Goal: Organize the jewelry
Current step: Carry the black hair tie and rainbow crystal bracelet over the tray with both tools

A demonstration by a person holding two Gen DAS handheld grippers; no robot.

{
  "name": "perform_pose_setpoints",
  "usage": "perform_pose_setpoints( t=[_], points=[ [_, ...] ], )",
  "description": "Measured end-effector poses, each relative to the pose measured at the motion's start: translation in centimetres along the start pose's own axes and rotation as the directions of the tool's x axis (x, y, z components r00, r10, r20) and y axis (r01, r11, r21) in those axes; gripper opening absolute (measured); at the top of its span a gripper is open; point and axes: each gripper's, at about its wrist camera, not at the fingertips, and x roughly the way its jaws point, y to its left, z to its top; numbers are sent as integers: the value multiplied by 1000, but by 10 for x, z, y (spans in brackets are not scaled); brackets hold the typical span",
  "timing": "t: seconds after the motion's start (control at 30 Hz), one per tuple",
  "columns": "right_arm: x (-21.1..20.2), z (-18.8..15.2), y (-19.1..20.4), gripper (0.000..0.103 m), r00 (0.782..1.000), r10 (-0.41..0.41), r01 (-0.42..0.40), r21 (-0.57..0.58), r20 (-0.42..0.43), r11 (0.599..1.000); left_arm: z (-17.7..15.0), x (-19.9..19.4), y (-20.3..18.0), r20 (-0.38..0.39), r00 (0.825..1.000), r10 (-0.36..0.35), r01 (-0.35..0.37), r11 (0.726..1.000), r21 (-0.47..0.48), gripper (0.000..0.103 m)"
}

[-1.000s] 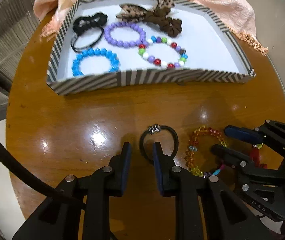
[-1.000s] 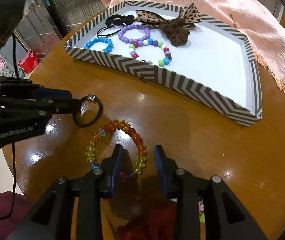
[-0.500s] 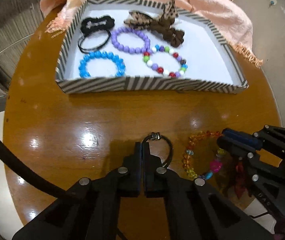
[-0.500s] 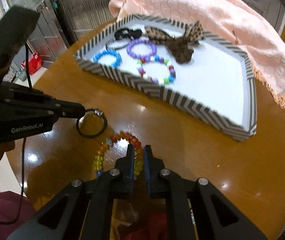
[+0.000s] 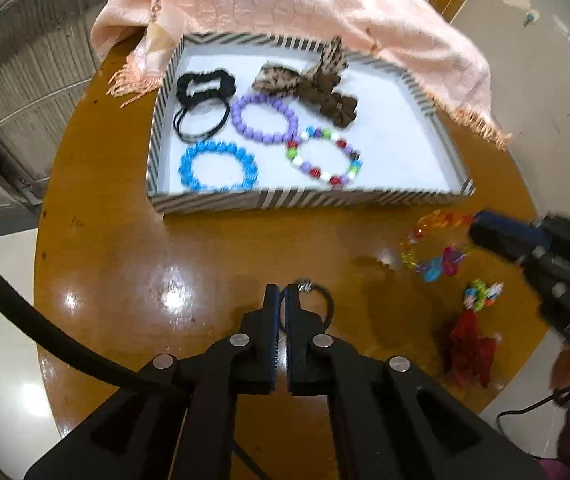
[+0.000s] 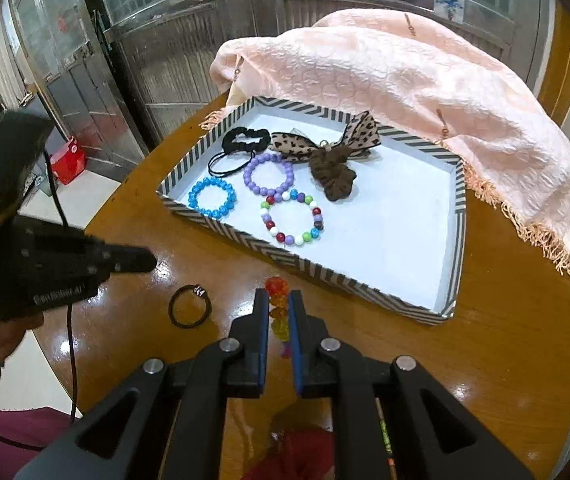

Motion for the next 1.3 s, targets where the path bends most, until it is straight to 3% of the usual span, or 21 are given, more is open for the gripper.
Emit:
perform_pose_setpoints(
  t=[0.03,0.17,0.53,0.57,0.6,0.77,1.03,1.3],
  points=[
    [1,0,0,9,1000,2,-2,3,-1,1000,-4,4,0,-14,1000,16,-16,1000,4,14],
    [1,-3,1,9,1000,15,-15,8,-9,1000,-12,28,0,-92,995,49,-51,998,-24,14],
    [-7,2,-6,9,999,40,-40,28,15,999,-6,46,-19,-94,989,115,-114,993,19,15],
    [-8,2,-7,9,999,42,-42,30,17,999,-6,47,-22,-97,987,130,-126,991,40,14],
    [-9,3,-9,9,999,45,-46,35,22,998,-6,48,-23,-98,986,133,-128,990,52,4],
    [-15,10,-16,9,997,58,-61,51,46,997,-3,47,-17,-119,991,63,-60,998,29,3],
    [-22,17,-23,9,997,51,-54,55,63,997,8,12,-9,-56,998,-1,0,1000,-23,2],
    [-28,29,-36,9,996,22,-28,66,86,997,30,-15,-16,26,1000,-8,8,1000,-14,2]
  ],
)
